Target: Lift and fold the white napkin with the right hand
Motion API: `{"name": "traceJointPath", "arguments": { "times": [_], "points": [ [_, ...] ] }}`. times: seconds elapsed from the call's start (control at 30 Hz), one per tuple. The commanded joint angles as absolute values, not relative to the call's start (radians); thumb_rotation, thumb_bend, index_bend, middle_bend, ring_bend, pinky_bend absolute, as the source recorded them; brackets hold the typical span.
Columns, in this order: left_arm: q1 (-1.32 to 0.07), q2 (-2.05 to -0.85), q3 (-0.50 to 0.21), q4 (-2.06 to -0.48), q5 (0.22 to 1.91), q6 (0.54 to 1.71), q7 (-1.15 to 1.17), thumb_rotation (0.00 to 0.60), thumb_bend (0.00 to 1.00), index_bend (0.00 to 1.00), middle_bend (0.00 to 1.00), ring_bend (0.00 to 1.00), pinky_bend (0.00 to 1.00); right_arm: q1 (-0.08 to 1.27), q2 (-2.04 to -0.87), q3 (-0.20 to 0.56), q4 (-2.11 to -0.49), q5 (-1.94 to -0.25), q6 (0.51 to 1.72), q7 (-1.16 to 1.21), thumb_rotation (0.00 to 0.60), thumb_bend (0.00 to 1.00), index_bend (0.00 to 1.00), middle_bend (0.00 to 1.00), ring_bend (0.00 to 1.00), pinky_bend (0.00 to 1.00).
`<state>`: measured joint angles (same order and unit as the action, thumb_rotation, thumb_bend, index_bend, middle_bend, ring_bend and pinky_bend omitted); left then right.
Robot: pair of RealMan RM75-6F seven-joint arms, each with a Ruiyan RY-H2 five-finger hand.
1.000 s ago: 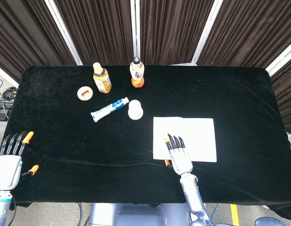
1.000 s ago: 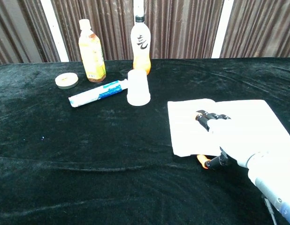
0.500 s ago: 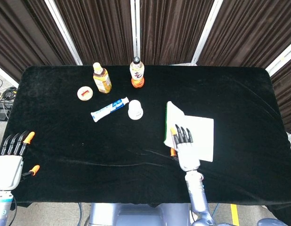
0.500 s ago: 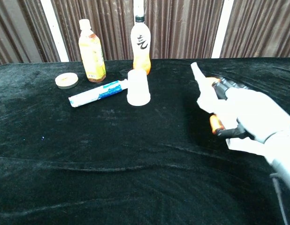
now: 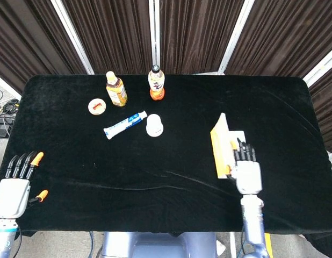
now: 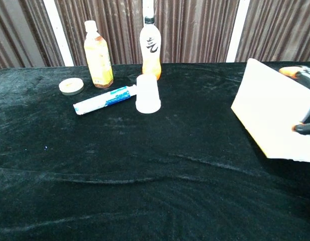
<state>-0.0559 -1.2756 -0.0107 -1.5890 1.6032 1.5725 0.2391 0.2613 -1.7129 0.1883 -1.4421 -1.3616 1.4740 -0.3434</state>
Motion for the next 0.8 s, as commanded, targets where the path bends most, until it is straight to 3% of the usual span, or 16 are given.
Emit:
{"name": "traceJointPath", "arguments": {
  "times": [0.03,0.17,0.33,0.8],
  "points": [
    [-0.055,-1.277,-0.009,-1.590,1.606,1.573,0.243,0.600,0.14,0.00,0.00,0.00,0.00,0.241,-1.689,0.182,-1.440,-1.353,1.483,-0.317,0.600,0.28,0.00,0.00,0.00,0.00],
    [-0.054,-1.279,-0.007,-1.592,1.609,1.574,0.248,0.600,0.14,0.00,0.00,0.00,0.00,0.229,-1.672,0.179,-1.430,-1.343,1.476,-0.286,0.600,0.20,0.00,0.00,0.00,0.00],
    [-0.054,-1.277,-0.009,-1.590,1.614,1.581,0.239,0.600,0.14,0.00,0.00,0.00,0.00,0.221,-1.643,0.166,-1.443,-1.362,1.478,-0.257,0.600,0.19,0.00,0.00,0.00,0.00],
    [-0.054,-1.264,-0.008,-1.561,1.650,1.609,0.196,0.600,0.14,0.00,0.00,0.00,0.00,0.181,-1.351,-0.022,-1.530,-1.637,1.515,-0.250,0.600,0.14,0.00,0.00,0.00,0.00]
  ]
}}
